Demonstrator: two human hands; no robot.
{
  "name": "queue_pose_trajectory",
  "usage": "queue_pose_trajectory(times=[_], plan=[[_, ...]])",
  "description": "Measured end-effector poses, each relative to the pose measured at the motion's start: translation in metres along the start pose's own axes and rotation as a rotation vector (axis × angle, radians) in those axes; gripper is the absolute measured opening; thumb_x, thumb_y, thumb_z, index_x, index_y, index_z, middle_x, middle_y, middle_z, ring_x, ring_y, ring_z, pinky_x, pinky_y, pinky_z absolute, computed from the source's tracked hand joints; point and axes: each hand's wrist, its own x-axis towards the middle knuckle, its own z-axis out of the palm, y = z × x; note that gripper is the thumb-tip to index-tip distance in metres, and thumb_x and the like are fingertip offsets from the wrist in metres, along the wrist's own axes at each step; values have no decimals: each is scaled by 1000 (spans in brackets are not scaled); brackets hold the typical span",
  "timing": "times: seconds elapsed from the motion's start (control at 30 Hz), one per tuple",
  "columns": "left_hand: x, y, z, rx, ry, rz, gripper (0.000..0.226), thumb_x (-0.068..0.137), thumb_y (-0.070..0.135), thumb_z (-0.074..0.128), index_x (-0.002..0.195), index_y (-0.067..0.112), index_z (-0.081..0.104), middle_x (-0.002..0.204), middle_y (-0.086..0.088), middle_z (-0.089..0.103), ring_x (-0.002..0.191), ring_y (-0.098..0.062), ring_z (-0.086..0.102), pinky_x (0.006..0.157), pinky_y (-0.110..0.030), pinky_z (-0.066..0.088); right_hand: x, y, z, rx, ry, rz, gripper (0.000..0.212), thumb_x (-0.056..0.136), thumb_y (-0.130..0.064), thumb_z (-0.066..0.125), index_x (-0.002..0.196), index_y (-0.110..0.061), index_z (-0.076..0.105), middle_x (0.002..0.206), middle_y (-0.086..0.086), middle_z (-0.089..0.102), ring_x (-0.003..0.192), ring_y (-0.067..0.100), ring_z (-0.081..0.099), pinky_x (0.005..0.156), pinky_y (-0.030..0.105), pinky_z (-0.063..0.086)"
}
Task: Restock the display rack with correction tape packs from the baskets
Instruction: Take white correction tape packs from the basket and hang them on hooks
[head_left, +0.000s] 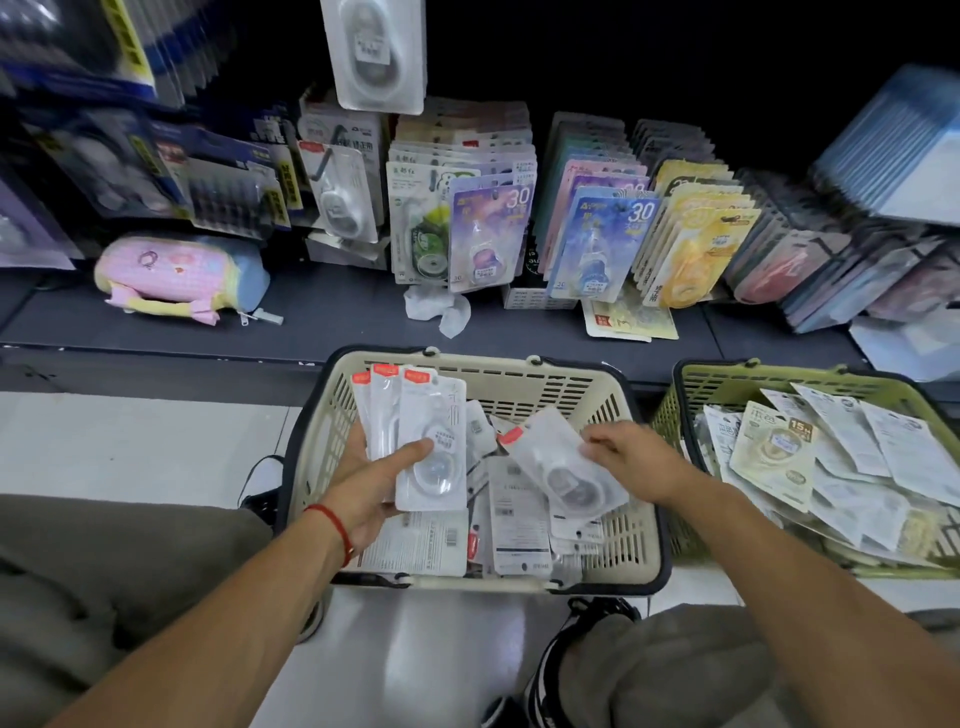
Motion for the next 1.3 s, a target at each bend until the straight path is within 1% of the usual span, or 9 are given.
queue_pose_trajectory(times=[0.17, 0.3, 0.43, 0.63, 0.73, 0.87, 1.0, 1.17, 1.3], plan=[[-5, 14, 16, -80, -83, 57, 68, 82, 17, 86, 139, 40, 55, 123, 4, 77, 103, -19, 78, 73, -48, 65, 9, -48, -24, 813, 174, 170, 28, 111, -22, 50, 110, -1, 67, 96, 8, 71, 84, 24, 64, 75, 35, 49], [-2, 59, 36, -133, -186, 94, 69, 76, 23, 89, 135, 39, 56, 128, 1, 75, 110, -29, 76, 81, -64, 61, 23, -103, -31, 1017, 178, 169, 29, 111, -24, 49, 113, -6, 71, 101, 10, 79, 82, 24, 71, 72, 39, 59], [0, 131, 43, -79, -178, 215, 70, 74, 28, 88, 132, 39, 52, 118, 9, 78, 102, -22, 78, 73, -54, 64, 35, -154, -65, 1173, 241, 72, 27, 108, -18, 55, 125, -5, 70, 120, 18, 76, 108, 32, 71, 104, 54, 52], [0, 228, 32, 19, -132, 485, 61, 73, 25, 90, 124, 41, 60, 118, 4, 78, 103, -22, 78, 74, -48, 65, 37, -218, -106, 950, 346, -287, 22, 101, -18, 67, 123, -21, 69, 109, -3, 81, 102, 20, 77, 82, 35, 62], [4, 259, 13, 16, 17, 648, 54, 83, 21, 88, 124, 40, 59, 116, 9, 78, 107, -19, 76, 89, -52, 63, 42, -241, -123, 713, 500, -443, 21, 99, -20, 71, 116, -31, 64, 105, -19, 78, 95, 5, 76, 74, 24, 61], [6, 278, -14, -133, 57, 739, 61, 88, 15, 82, 137, 36, 52, 124, 8, 76, 114, -21, 74, 84, -49, 64, 66, -274, -137, 638, 561, -489, 22, 101, -24, 68, 121, -30, 60, 108, -19, 77, 99, 5, 74, 81, 33, 60], [-8, 286, -26, -168, 38, 772, 70, 74, 32, 86, 134, 42, 52, 126, 10, 74, 111, -18, 75, 72, -42, 65, 94, -311, -151, 642, 595, -498, 27, 104, -24, 65, 130, -23, 59, 109, -13, 77, 96, 4, 74, 78, 31, 59], [-14, 288, -31, -141, 123, 869, 75, 73, 28, 94, 135, 42, 53, 127, 11, 73, 120, -18, 71, 102, -54, 56, 113, -333, -157, 636, 603, -445, 34, 104, -25, 64, 137, -21, 57, 112, -6, 77, 97, 11, 76, 86, 43, 62], [-13, 290, -35, -117, 156, 913, 76, 69, 37, 89, 135, 42, 53, 126, 14, 72, 119, -13, 70, 106, -52, 54, 115, -332, -147, 646, 610, -442, 34, 103, -24, 65, 136, -23, 59, 108, -8, 80, 94, 8, 77, 83, 41, 64]])
